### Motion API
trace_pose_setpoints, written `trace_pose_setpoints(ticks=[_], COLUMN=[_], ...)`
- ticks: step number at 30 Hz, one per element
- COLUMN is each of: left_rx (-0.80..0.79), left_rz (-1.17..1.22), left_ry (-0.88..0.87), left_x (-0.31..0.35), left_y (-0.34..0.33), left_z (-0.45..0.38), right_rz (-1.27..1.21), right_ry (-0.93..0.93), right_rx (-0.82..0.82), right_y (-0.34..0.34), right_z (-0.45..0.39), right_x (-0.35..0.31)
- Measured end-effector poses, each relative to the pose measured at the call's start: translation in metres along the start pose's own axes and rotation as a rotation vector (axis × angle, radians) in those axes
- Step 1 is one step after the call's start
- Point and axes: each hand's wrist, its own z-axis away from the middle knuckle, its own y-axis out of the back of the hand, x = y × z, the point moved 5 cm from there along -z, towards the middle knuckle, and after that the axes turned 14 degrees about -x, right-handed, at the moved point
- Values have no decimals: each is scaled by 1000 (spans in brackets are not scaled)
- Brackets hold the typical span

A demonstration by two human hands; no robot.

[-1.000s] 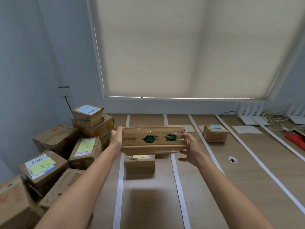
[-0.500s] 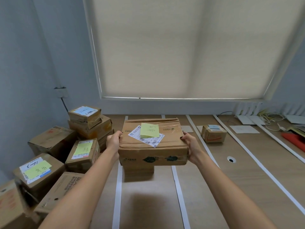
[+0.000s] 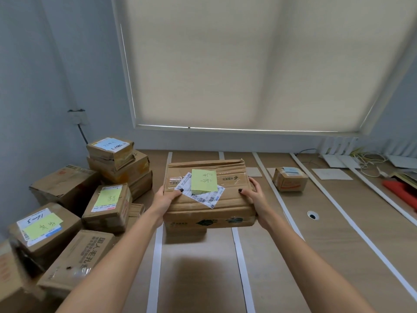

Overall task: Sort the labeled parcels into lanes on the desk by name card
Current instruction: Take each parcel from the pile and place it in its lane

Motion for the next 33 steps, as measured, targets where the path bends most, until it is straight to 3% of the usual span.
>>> trace_pose_setpoints(ticks=[6,13,20,26,33], left_rx=[-15,30,78,195,185], left_rz=[-31,-37,-53,-5,-16], left_ry=[-19,-83,-145,-57,-34], left_x=[-6,-8,-38,-80,-73], left_y=[-20,-104,-255,-429,-577], left_z=[-16,-44,-89,-103,-124], right_rz=[46,-4,-67,23,1], right_ry=[5,-43,19,-11,-68], right_rx=[62,178,181,98,160], right_y=[32,134,298,466,615], right_z=[-11,-8,-5,23,49], right_x=[12,32,42,37,18])
